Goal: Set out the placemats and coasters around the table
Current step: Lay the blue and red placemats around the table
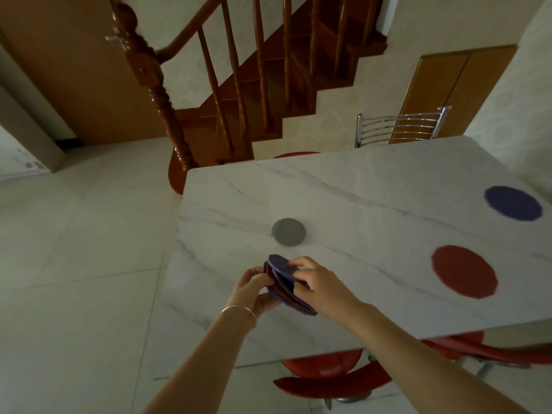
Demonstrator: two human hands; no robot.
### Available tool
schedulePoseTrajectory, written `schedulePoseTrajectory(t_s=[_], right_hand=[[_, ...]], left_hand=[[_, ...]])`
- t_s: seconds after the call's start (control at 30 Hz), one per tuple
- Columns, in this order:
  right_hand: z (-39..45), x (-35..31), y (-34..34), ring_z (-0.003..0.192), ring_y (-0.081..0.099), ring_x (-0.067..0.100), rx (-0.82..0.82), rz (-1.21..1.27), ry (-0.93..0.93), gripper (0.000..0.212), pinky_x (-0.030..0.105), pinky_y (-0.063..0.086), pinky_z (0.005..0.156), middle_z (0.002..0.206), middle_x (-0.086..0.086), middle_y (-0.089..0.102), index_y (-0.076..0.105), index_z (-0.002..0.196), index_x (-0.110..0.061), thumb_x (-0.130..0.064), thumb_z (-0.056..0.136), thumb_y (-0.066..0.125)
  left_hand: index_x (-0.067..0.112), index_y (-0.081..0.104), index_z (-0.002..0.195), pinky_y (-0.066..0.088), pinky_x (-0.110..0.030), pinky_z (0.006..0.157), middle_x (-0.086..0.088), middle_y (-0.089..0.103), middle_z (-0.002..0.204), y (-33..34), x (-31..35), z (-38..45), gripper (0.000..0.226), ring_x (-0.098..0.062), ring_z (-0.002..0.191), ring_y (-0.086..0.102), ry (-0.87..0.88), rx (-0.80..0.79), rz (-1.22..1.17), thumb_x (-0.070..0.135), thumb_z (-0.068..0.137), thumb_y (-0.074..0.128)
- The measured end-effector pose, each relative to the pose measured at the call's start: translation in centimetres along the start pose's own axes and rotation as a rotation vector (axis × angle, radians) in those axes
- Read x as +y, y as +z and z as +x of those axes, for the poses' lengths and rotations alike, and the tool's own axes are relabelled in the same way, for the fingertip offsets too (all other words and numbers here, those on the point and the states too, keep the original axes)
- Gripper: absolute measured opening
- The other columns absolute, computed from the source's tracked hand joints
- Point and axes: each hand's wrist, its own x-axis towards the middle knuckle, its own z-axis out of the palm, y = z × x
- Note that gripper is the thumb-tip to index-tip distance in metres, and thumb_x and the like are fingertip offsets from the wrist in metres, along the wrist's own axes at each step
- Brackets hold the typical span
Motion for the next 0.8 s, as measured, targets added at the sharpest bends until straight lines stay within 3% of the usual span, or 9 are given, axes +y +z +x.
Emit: schedulePoseTrajectory(t_s=[0.33, 0.8], right_hand=[[0.4, -0.6, 1.3, 0.085, 0.06, 0.016, 0.01, -0.003, -0.042, 0.023, 0.023, 0.037, 0.072, 0.141, -0.008, 0.038, 0.063, 0.095, -0.006, -0.021, 0.092, 0.046], [1.4, -0.6, 0.6, 0.077, 0.058, 0.022, -0.042, -0.121, -0.084, 0.026, 0.03, 0.041, 0.068, 0.141, -0.006, 0.038, 0.061, 0.106, -0.006, -0.021, 0.094, 0.043]], left_hand=[[0.009, 0.059, 0.095, 0.058, -0.037, 0.064, -0.015, 0.071, 0.082, -0.8, -0.6, -0.8, 0.013, -0.031, 0.075, 0.071, 0.041, -0.011, -0.052, 0.001, 0.084, 0.061], [0.01, 0.056, 0.098, 0.057, -0.039, 0.056, -0.012, 0.072, 0.068, -1.2, -0.3, 0.2, 0.026, -0.03, 0.062, 0.07, 0.009, 0.077, -0.017, -0.007, 0.079, 0.059]])
